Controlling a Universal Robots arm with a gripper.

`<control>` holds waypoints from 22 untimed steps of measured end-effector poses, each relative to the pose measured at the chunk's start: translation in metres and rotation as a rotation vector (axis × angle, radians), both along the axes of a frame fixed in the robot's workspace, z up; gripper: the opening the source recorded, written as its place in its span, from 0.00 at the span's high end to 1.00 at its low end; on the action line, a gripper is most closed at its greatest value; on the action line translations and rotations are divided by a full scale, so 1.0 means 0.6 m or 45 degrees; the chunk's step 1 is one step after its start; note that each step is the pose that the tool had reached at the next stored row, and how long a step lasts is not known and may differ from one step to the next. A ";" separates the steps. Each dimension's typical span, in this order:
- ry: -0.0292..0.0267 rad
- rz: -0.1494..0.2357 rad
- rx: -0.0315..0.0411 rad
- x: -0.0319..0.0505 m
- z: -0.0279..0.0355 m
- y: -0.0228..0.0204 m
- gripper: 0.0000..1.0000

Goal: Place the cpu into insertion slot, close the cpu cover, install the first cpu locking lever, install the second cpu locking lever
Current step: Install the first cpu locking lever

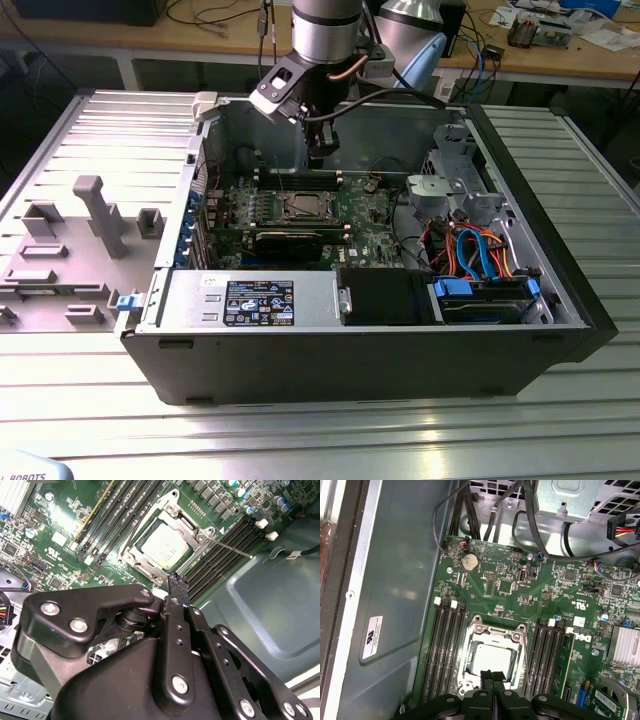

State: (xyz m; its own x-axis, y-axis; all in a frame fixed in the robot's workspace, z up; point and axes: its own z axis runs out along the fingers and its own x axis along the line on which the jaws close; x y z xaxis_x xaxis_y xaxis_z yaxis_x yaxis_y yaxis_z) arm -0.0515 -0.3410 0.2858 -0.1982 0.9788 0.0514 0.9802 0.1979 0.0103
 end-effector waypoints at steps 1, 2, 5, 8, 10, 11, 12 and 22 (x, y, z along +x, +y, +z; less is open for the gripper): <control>0.0000 0.003 0.0000 0.000 0.000 0.0000 0.89; 0.0000 0.005 0.0001 0.000 0.000 0.0000 0.89; 0.0000 0.014 0.0001 0.000 0.000 -0.0001 0.89; 0.0001 0.024 0.0000 0.000 0.000 -0.0001 0.89; 0.0000 0.036 0.0000 0.000 0.000 -0.0001 0.89; 0.0000 0.041 0.0000 0.000 0.000 -0.0001 0.89; 0.0001 0.045 0.0000 0.000 0.000 -0.0001 0.89; 0.0000 0.083 0.0000 0.000 0.000 -0.0001 0.89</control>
